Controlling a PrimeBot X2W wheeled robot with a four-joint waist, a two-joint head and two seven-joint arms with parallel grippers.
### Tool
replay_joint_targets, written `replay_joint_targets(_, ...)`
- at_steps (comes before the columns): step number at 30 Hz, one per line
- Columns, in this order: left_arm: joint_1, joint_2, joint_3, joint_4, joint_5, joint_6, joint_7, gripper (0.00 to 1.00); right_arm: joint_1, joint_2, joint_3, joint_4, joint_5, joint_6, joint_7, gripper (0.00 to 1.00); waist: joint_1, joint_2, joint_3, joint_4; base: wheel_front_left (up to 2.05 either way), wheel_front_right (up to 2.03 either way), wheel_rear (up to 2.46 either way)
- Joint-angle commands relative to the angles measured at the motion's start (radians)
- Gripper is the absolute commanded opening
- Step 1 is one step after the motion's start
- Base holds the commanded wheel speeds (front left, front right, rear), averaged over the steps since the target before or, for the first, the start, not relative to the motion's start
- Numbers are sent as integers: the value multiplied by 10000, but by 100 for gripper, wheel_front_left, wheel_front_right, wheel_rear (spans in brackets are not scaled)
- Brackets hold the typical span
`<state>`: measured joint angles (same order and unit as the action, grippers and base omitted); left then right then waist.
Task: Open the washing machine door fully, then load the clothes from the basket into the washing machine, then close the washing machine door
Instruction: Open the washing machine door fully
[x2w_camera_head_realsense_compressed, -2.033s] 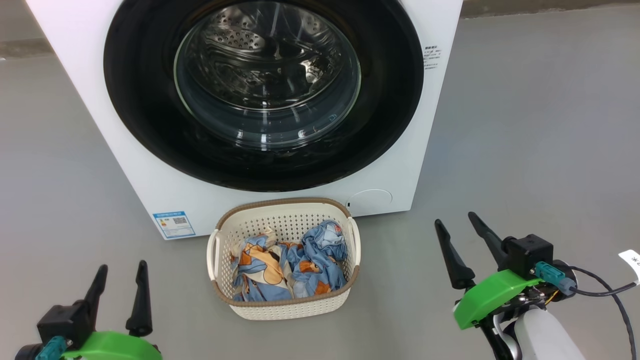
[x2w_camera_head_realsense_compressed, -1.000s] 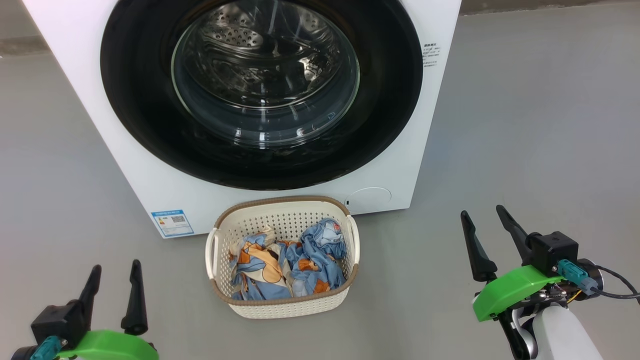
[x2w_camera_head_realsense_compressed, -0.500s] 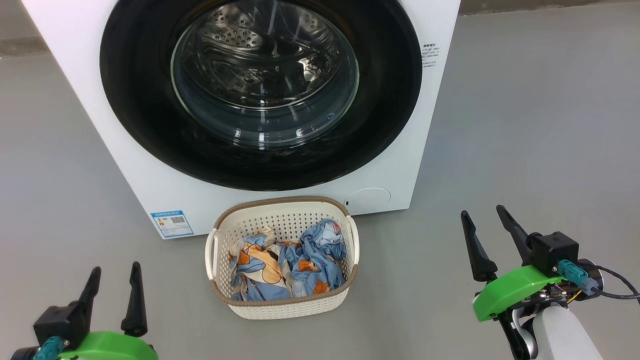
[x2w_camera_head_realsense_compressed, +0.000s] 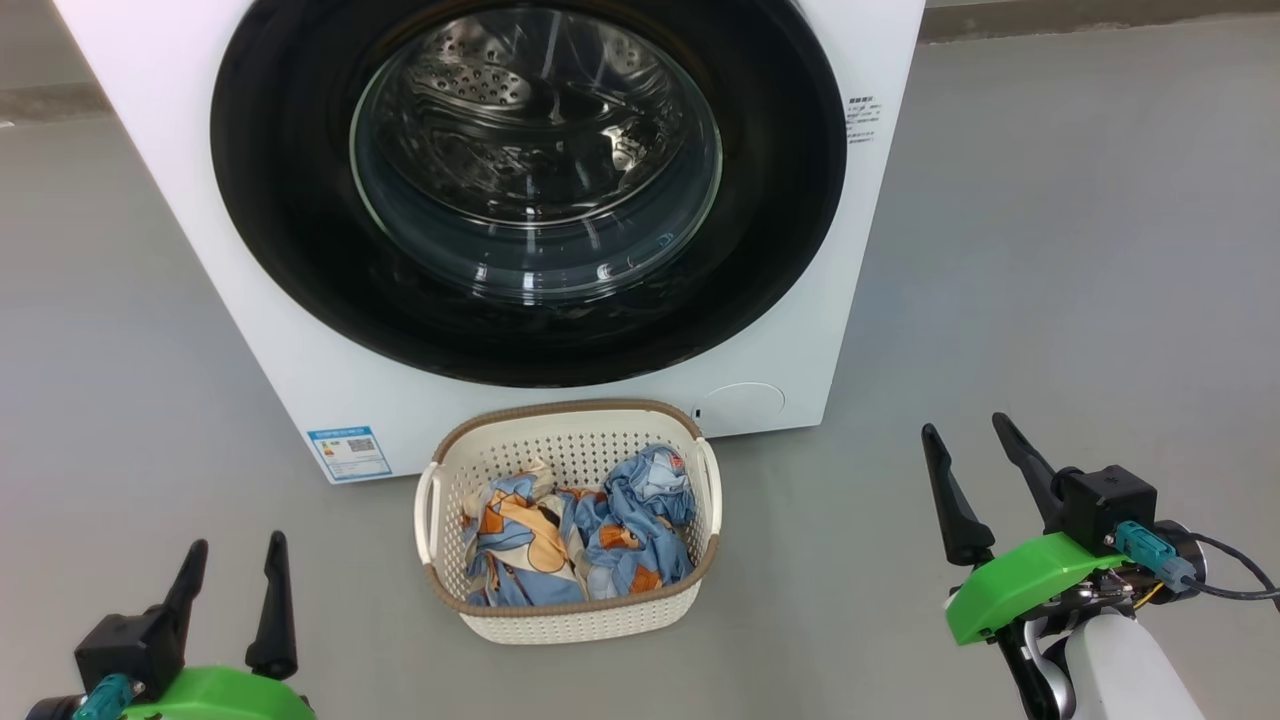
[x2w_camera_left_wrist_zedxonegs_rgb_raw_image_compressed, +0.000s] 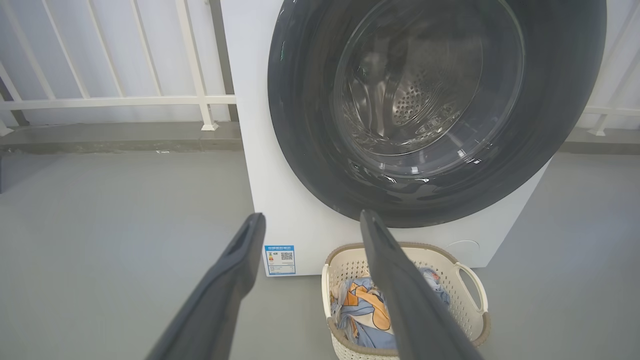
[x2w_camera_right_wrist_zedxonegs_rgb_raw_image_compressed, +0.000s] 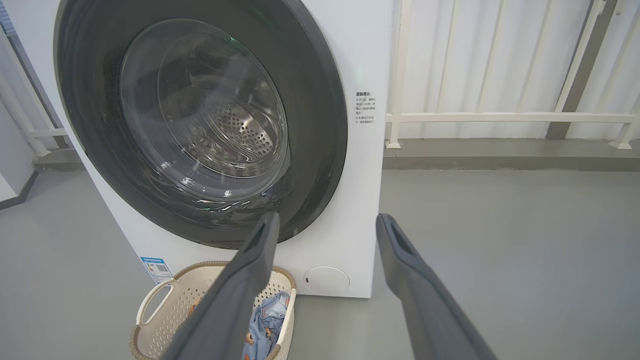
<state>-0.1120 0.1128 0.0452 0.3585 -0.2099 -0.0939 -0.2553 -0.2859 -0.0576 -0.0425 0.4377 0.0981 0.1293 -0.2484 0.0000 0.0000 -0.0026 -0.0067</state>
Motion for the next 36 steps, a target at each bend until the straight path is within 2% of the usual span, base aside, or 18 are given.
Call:
replay_joint_targets(1, -520, 309, 350, -199, 65, -13, -65, 100, -169, 74, 275, -197, 4, 14, -109, 100, 0, 0, -7, 5, 0, 0, 0)
replay_joint_targets(14, -394, 246, 419, -1085, 67, -185, -65, 100, -220, 74, 271, -279, -2, 14, -120, 100, 0, 0, 14, 3, 0, 0, 0)
replay_joint_targets(36, -429, 175, 552, -999, 263, -274, -65, 100, -261, 74, 241, -159, 3, 14, -126, 100, 0, 0, 69, 20, 10, 10, -21)
